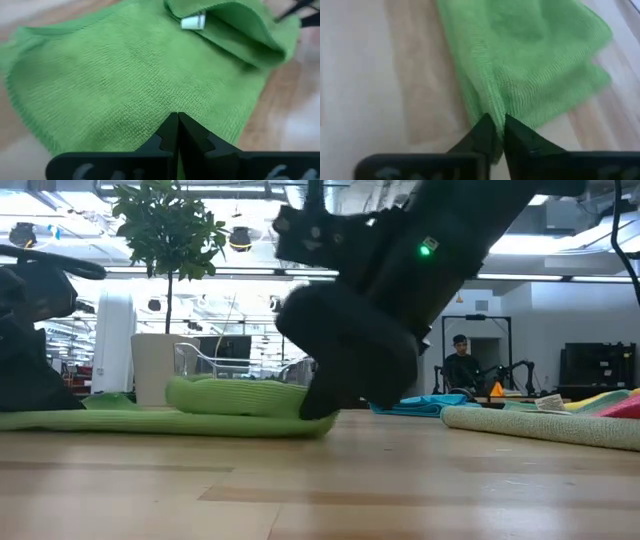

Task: Fold microfiber towels
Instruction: Fold the green microfiber cloth

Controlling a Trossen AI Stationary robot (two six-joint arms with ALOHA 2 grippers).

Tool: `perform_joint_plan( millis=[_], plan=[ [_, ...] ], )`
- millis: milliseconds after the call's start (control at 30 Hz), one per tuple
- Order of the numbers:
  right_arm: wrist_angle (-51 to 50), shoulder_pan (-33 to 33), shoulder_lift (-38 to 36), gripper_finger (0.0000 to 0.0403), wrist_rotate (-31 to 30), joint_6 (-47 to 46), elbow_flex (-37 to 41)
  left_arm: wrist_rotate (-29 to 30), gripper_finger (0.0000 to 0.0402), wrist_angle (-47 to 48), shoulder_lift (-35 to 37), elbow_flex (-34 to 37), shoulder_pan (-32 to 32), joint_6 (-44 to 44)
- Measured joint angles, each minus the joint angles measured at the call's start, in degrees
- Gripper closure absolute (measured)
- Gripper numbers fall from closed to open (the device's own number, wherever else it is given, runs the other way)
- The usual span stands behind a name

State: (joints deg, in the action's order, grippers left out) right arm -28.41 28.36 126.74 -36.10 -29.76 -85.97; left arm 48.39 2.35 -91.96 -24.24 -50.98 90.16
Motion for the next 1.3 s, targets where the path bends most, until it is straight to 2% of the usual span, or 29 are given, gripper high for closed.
perform_joint_plan(
  millis=[300,433,533,600,700,800,900,1100,1200,1300],
  plan=[
    [-2.5,0.5,-1.0,0.0261,-0.1,-0.6,0.1,0.4,0.0401,-7.5,-0.1,0.0,-1.8,-0.8],
    [-0.8,0.9,-2.3,0.0232,-0.2,-0.4,0.0,1.2,0.0401,-10.7,-0.1,-3.7,-1.9,-1.3],
    [2.0,1.5,-2.6,0.0214,-1.0,0.5,0.1,3.5,0.0401,-9.4,-0.2,-6.7,-1.7,-5.7],
    [7.1,2.0,-2.8,0.0206,-2.6,4.1,0.1,5.3,0.0401,-9.6,-0.1,-8.6,-1.1,-10.6],
    [17.5,1.9,-2.8,0.0201,-2.0,12.2,0.1,4.9,0.0401,-5.8,-0.1,-9.2,1.2,-14.0],
    [24.1,0.3,-2.8,0.0201,0.3,18.0,0.0,3.0,0.0401,-0.3,-0.1,-9.2,3.7,-12.5],
    [24.7,-1.6,-2.8,0.0203,1.2,20.3,0.0,0.7,0.0401,4.9,-0.1,-9.2,4.9,-10.9],
    [28.1,-3.9,-0.7,0.0204,9.9,22.9,0.0,-0.6,0.0401,7.6,0.0,-9.2,4.8,-9.4],
    [30.7,-3.8,1.1,0.0203,10.6,25.0,-0.2,-0.8,0.0401,7.6,0.0,-9.2,4.7,-9.4],
    [29.3,-3.7,2.1,0.0203,7.9,25.7,0.1,-1.1,0.0401,7.7,0.0,-9.2,4.7,-9.3]
  ],
)
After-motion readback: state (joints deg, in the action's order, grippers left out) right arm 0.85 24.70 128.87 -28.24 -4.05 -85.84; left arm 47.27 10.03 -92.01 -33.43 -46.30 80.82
